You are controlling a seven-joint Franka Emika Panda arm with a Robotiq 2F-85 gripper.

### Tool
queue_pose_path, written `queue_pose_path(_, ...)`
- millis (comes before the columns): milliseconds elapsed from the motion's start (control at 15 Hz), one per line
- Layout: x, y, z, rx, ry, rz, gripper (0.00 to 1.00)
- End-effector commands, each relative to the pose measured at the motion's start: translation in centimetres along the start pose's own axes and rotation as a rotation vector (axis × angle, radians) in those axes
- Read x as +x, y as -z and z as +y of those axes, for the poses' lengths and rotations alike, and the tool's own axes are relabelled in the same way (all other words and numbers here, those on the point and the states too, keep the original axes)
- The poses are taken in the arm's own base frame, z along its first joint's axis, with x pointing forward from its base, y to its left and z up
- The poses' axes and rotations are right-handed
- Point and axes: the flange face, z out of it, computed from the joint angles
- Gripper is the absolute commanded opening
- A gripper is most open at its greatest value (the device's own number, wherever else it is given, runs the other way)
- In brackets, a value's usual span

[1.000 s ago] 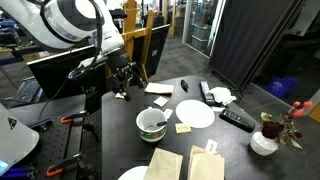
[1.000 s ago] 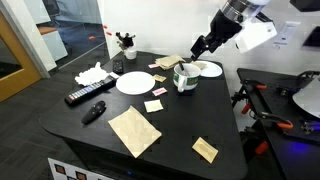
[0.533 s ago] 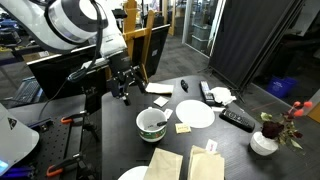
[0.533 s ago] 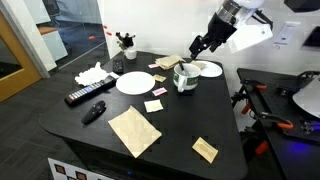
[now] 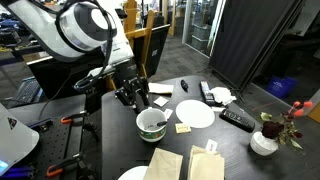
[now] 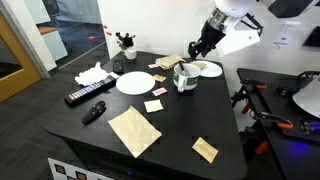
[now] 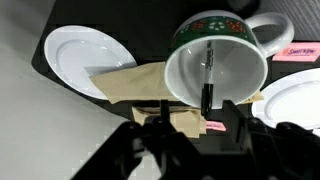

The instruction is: Move the mug to the right, put the marker in it, then take it out

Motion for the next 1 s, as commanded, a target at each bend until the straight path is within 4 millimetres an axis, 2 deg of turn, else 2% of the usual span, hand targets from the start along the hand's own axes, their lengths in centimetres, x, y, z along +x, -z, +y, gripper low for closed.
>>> queue_pose_path(0, 1.1, -1.8, -0.4, 0.022, -0.014, -0.008, 0.61)
queue_pose_path(200, 1.5, -3.0, -0.8, 0.038, -0.002, -0.022, 0.61)
queue_pose_path(667, 2.0, -5.4, -1.6, 0.047, -0.006, -0.054, 0.52)
queue_pose_path(933, 2.2, -6.5, -2.0, 0.046, -0.005, -0.068, 0.54)
